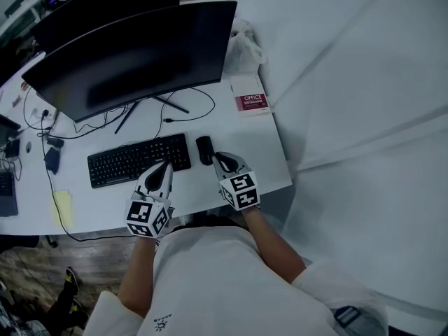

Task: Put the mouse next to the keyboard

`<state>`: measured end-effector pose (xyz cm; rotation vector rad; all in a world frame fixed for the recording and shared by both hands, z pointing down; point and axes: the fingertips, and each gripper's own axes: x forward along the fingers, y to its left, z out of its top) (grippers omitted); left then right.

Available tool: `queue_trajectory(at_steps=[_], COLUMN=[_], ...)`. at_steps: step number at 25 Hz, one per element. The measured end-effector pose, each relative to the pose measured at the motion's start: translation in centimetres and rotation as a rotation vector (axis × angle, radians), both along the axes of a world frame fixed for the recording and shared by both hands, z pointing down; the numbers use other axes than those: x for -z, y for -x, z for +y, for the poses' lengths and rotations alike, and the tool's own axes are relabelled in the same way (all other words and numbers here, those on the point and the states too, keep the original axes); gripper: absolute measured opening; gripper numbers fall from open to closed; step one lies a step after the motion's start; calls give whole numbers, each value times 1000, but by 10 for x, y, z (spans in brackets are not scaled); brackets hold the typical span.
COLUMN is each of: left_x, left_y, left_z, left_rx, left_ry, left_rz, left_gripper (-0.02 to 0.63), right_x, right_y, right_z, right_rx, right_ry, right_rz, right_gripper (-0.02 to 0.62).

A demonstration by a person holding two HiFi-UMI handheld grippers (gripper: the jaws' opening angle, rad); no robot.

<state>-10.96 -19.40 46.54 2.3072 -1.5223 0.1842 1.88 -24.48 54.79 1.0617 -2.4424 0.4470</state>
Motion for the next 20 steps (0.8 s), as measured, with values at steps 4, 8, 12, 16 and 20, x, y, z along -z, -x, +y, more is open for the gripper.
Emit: queue_trajectory(at_steps=[4,8,12,16,20], left_x=[5,10,21,28,34], left_y=[2,6,6,7,9], left_z=[-2,-3,-6,-10,-12], left_rx=[8,11,10,5,2], left_ry=[-14,-25,-47,-66,-77], left_rz=[-3,-3,5,3,3], left_gripper=[11,11,11,11,11], right_x=[17,32,48,67,84], right_y=[-6,-10,-12,-15,-20], right_z=[-1,-2,-1,-2,-2], right_rx=[-2,-13,-24,-31,-44], right_ry=[-31,-53,-74,-104,-120], right_rz=[-22,-42,-69,-103,-137], right_gripper=[32,31,31,29,29])
